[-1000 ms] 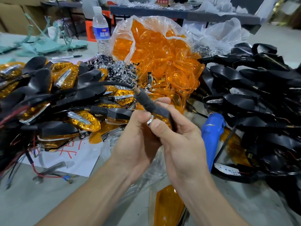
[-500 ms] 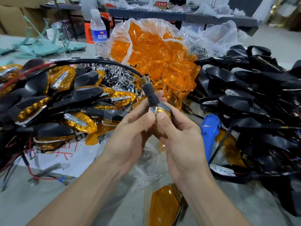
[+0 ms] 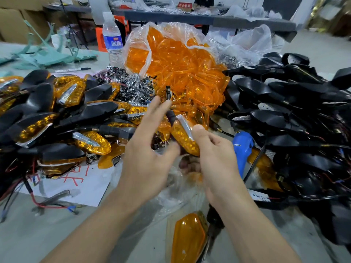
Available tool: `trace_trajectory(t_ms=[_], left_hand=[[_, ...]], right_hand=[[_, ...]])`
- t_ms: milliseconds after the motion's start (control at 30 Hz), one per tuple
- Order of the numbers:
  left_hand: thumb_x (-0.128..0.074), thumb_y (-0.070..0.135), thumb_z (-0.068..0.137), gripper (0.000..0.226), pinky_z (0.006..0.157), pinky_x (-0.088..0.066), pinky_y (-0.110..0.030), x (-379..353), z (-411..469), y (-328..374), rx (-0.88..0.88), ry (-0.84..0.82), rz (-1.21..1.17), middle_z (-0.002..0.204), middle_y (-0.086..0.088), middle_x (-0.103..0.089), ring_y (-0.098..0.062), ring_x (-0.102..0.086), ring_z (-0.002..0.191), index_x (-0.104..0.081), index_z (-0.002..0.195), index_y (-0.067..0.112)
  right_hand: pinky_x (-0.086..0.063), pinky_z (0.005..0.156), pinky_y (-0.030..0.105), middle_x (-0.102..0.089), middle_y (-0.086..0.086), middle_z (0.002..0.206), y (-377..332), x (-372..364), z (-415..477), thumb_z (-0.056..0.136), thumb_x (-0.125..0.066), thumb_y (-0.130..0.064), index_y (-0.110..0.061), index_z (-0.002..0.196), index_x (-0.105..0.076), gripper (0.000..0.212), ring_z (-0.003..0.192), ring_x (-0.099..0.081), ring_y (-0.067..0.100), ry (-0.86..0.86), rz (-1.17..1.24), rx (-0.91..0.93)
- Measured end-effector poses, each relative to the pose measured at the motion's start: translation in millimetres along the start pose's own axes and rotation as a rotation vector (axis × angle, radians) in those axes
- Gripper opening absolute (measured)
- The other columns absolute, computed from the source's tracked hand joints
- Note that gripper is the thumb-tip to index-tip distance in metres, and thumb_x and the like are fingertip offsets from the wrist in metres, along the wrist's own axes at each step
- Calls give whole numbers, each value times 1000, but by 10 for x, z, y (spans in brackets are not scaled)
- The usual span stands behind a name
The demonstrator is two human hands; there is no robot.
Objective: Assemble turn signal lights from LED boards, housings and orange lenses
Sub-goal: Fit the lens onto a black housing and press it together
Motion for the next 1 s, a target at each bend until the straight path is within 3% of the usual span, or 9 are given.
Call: trace_trajectory(t_ms=[100, 200, 267, 333, 400, 467, 667, 800, 1000], left_hand=[[-70, -7, 82, 79, 128, -20, -26, -118, -35, 54, -173, -100, 196, 165, 12, -35, -3, -19, 157, -53, 151, 25], [-74, 25, 90, 60, 124, -34, -42, -57, -28, 37, -227, -62, 163, 154, 29, -43, 1, -32, 151, -54, 146, 29], [-67, 50, 94, 53, 111, -45, -31, 37, -7, -25, -179, -19, 104, 138, 37, -51, 4, -51, 133, -52, 142, 35], [-59, 61, 97, 50, 88, -51, -21, 101, 1, -73, -120, 17, -6, 115, 24, -66, -6, -67, 107, -56, 135, 29], [-54, 64, 98, 50, 72, -51, -22, 107, 7, -91, -69, 28, -110, 99, 14, -67, -15, -67, 89, -59, 130, 25], [-55, 65, 97, 50, 64, -50, -23, 92, 13, -98, -28, 30, -162, 93, 13, -65, -16, -65, 80, -60, 129, 27], [-59, 62, 98, 45, 66, -57, -41, 35, -14, -95, -1, -26, -148, 98, 11, -70, -20, -70, 82, -59, 135, 36], [-55, 61, 100, 39, 74, -50, -10, 11, -43, -40, -49, -42, -38, 107, 26, -69, 0, -70, 97, -55, 135, 42], [-56, 63, 97, 43, 74, -53, -16, -11, -86, -25, -73, -62, 31, 107, 22, -68, -3, -69, 95, -52, 137, 44]], right_hand=[[-40, 40, 27, -65, 15, 60, -22, 86, 10, 104, -56, -41, -8, 74, -74, 48, 45, -55, 20, 0, -62, -18], [-33, 36, 23, -60, 13, 56, -67, 101, 6, 106, -55, -39, -8, 70, -72, 50, 40, -46, 16, -55, -20, -27], [-37, 40, 23, -61, 11, 60, -160, 115, -1, 106, -56, -34, -8, 79, -76, 42, 44, -48, 15, -88, 8, 31], [-49, 51, 25, -70, 7, 73, -288, 114, -6, 97, -68, -24, -15, 93, -81, 16, 57, -59, 17, -115, -40, 135], [-64, 73, 36, -78, 8, 90, -380, 32, -46, 85, -70, -14, -23, 107, -81, 26, 80, -71, 29, -170, -117, 245], [-60, 86, 57, -77, 18, 98, -445, -82, -100, 85, -66, -3, -25, 116, -78, 40, 94, -69, 44, -219, -146, 335], [-54, 93, 20, -72, -16, 129, -542, -87, -168, 85, -65, -2, -32, 132, -66, 56, 127, -62, 0, -193, -8, 449], [-54, 104, 31, -71, -14, 131, -608, -92, -208, 82, -74, -2, -35, 130, -66, 59, 129, -63, 6, -180, -94, 530], [-62, 92, 39, -80, -3, 105, -618, -28, -208, 77, -78, 8, -22, 112, -76, 46, 102, -76, 19, -92, -88, 512]])
Point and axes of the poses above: each hand's wrist, its own z-axis towards the middle knuckle, its own x-axis out of the back of the hand, y = z × x, the point moved 9 cm from there along z, towards the middle knuckle
